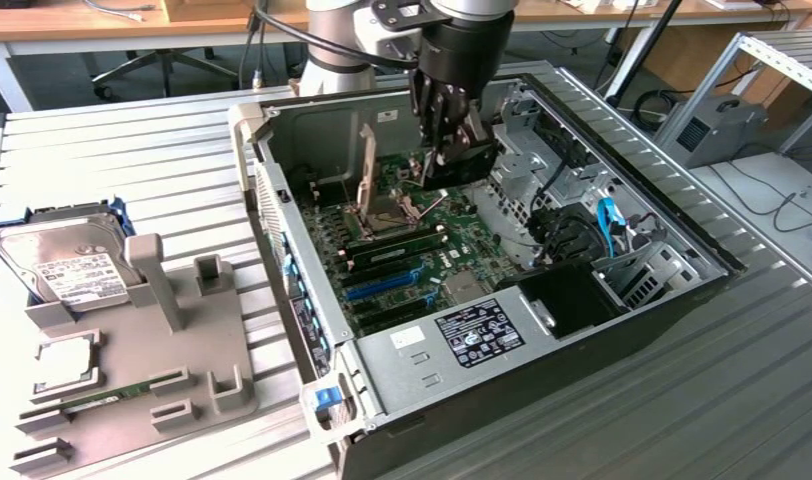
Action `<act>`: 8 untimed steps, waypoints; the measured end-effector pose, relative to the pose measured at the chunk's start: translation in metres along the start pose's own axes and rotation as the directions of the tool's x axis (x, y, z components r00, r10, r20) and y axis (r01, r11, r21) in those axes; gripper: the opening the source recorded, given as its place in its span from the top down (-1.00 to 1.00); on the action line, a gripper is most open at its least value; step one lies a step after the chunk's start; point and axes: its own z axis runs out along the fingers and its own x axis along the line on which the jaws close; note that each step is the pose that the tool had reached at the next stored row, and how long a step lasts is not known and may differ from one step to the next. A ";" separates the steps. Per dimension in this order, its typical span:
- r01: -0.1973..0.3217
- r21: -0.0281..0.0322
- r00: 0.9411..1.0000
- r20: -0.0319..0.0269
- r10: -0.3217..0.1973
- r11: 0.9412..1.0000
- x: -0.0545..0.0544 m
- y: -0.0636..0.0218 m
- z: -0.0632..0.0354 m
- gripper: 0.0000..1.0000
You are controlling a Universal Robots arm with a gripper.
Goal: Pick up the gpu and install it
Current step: 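Insert the gpu into the slot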
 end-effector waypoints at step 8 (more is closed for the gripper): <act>0.000 0.000 1.000 0.000 0.000 1.000 0.002 0.0003 0.0040 0.41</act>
